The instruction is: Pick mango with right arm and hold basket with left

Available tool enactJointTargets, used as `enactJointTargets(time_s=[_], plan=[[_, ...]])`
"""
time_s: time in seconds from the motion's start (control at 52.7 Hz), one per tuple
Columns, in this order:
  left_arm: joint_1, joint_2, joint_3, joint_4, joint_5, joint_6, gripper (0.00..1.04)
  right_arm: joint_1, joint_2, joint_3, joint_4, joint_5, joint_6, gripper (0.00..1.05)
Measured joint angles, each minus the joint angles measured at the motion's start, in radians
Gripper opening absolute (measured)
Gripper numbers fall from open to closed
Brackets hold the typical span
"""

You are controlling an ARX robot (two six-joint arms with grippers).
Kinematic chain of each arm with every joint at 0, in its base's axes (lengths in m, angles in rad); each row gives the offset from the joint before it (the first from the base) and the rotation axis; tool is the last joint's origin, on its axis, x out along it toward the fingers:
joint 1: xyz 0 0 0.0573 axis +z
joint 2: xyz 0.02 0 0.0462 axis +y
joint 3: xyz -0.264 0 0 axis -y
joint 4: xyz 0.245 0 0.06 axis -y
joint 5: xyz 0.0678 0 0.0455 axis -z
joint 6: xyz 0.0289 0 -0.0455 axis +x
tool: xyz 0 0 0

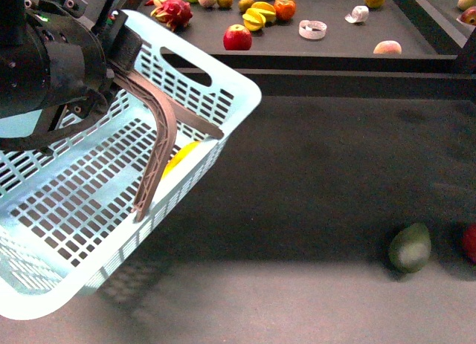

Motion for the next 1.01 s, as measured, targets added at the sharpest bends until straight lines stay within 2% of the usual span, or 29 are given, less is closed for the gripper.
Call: enactJointTargets(time_s=[0.114,0.341,0.588,0.74,0.777,1.005], plan=[[0.058,0.077,0.065,-0.027,-0.047,-0.129,0.09,0.000,0.000,0.000,0.000,0.000,0.000,0.96],[0.120,0.196,0.140,-0.039,-0.046,-0.298,0.09,0.000,0.000,0.000,0.000,0.000,0.000,0.96],[0.146,0.281,0.185,-0.002,-0.060,-0.355,0.09,0.000,0.000,0.000,0.000,0.000,0.000,0.96],[0.146,0.288,0.206,-0.002,-0.055,-0.359,0.38,0.000,0.000,0.000,0.000,0.000,0.000,0.96],[0.146,0.288,0.204,-0.010,-0.048,-0.358,0.49,0.000,0.000,0.000,0.000,0.000,0.000,0.96],[0.162,0.146,0.080,0.011,-0.009,-0.272,0.88,0.000,0.000,0.000,0.000,0.000,0.000,0.96]])
